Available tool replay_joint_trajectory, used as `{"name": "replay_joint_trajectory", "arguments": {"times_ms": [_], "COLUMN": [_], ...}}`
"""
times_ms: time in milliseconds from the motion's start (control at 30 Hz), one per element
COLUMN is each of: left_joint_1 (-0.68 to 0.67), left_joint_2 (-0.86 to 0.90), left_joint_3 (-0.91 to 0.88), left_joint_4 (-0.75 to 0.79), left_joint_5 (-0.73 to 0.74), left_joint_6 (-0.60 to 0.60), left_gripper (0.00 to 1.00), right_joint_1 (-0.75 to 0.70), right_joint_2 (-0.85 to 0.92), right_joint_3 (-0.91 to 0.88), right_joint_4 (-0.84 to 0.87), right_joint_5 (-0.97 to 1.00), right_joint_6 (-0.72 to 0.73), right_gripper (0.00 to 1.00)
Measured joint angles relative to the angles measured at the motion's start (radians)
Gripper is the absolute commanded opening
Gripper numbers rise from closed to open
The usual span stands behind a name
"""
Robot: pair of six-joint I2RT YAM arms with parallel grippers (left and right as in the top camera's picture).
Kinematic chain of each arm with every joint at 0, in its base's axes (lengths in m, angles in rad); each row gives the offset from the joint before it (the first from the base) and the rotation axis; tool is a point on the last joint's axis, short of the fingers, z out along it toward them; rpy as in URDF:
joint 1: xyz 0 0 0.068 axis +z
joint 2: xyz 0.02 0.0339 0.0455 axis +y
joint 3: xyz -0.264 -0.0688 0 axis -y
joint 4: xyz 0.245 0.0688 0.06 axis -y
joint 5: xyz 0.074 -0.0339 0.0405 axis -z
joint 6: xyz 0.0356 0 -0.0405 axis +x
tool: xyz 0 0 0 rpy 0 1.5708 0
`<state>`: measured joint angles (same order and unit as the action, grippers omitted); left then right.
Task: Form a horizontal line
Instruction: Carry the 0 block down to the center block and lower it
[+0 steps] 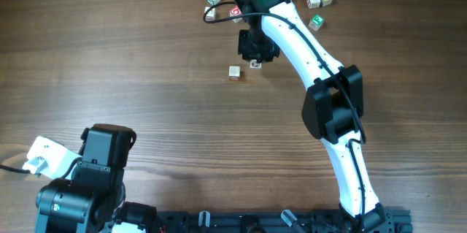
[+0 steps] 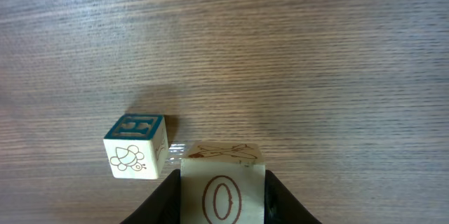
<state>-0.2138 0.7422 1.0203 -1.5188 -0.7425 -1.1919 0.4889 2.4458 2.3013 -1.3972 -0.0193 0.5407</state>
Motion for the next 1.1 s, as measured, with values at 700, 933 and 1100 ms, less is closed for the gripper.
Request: {"name": "replay_joint_trajectory", "arguments": {"times_ms": [700, 933, 1100], "left_joint_1": [0.000, 0.000, 0.000], "left_joint_2": [0.000, 0.000, 0.000], "left_joint_3": [0.000, 0.000, 0.000], "left_joint_4": [0.000, 0.000, 0.000], "left_joint_5": [0.000, 0.000, 0.000], "left_joint_6": [0.000, 0.000, 0.000], "left_gripper": [1.00, 1.00, 1.00], "right_joint_1": [0.004, 0.004, 0.004], "right_joint_2": [0.000, 0.000, 0.000], "right_joint_3": [-0.175, -0.175, -0.175], "right_joint_4": [0.142, 0.172, 0.194], "right_joint_5": [-0.110, -0.119, -0.119], "right_joint_6": [-0.008, -0.008, -0.008], "right_gripper": [0.29, 0.32, 0.35]}}
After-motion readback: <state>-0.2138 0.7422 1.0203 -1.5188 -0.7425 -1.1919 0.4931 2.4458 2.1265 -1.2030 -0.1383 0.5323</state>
